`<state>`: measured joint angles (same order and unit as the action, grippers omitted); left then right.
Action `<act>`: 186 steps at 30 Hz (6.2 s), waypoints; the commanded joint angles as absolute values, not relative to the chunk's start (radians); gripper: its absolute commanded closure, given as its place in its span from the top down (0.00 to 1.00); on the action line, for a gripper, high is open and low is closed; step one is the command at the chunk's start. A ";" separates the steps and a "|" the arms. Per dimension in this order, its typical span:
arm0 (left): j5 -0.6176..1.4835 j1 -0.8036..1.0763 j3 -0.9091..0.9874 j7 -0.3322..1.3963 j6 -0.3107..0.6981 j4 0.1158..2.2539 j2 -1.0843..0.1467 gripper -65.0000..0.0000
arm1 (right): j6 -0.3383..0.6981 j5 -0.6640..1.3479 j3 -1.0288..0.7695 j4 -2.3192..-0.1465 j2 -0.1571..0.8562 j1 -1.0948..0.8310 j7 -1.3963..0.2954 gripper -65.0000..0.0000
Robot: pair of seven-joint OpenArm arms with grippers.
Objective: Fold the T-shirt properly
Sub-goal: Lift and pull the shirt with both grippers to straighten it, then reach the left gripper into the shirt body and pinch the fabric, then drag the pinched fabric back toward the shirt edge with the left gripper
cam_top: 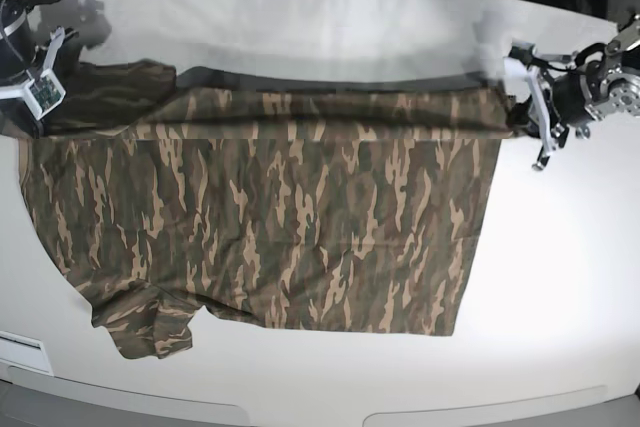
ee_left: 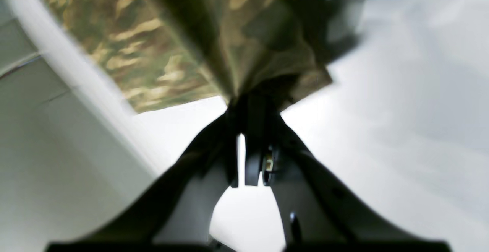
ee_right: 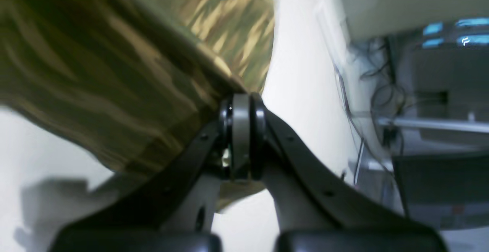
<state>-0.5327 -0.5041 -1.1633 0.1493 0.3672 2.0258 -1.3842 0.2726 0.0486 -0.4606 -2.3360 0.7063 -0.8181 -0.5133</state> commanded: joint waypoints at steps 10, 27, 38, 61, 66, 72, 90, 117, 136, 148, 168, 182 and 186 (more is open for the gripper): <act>-0.593 -0.526 -1.151 0.158 0.295 1.924 -1.253 0.00 | 0.396 0.198 -0.461 -2.124 0.721 -0.579 -0.508 0.00; -0.510 -0.653 -1.151 0.160 0.170 1.876 -1.220 0.16 | 0.329 0.210 -0.365 -2.090 0.720 -0.435 -0.472 0.26; -0.275 -0.660 -1.152 0.219 -0.278 1.851 -1.210 0.00 | 0.208 0.342 -0.365 -2.090 0.717 -0.371 -0.560 0.00; 0.038 -0.660 -1.151 0.271 0.049 1.604 -0.886 0.00 | 0.390 0.576 -0.101 -1.645 0.690 -0.107 -0.714 0.00; 0.093 -0.659 -1.151 0.283 0.137 1.601 -0.886 0.00 | 0.384 0.577 -0.097 -1.645 0.687 -0.109 -0.775 0.00; 0.125 -0.659 -1.151 0.290 0.173 1.594 -0.886 0.00 | 0.382 0.567 -0.093 -1.623 0.678 -0.121 -0.791 0.00; 0.194 -0.582 -1.151 0.421 0.405 1.550 -0.904 0.00 | 0.394 0.591 -0.091 -1.575 0.677 -0.126 -0.944 0.00; 0.237 -0.476 -1.151 0.477 0.408 1.960 -1.221 0.00 | 0.427 0.606 -0.316 -1.901 0.684 -0.569 -0.987 0.00; 0.188 -0.591 -1.150 0.496 0.314 1.992 -1.217 0.00 | 0.427 0.607 -0.316 -1.901 0.682 -0.570 -0.949 0.00; 0.411 -0.596 -1.150 0.725 0.524 1.685 -0.945 0.00 | 0.427 0.606 -0.316 -1.901 0.682 -0.570 -0.943 0.00; 0.596 -0.572 -1.150 0.891 0.609 1.848 -1.120 0.00 | 0.426 0.606 -0.316 -1.901 0.682 -0.624 -0.969 0.00; 0.550 -0.472 -1.150 0.891 0.603 1.924 -1.131 0.00 | 0.370 0.602 -0.316 -1.982 0.680 -0.757 -0.962 0.00; 0.551 -0.471 -1.150 0.891 0.603 1.931 -1.132 0.00 | 0.366 0.592 -0.316 -2.019 0.676 -0.773 -0.957 0.00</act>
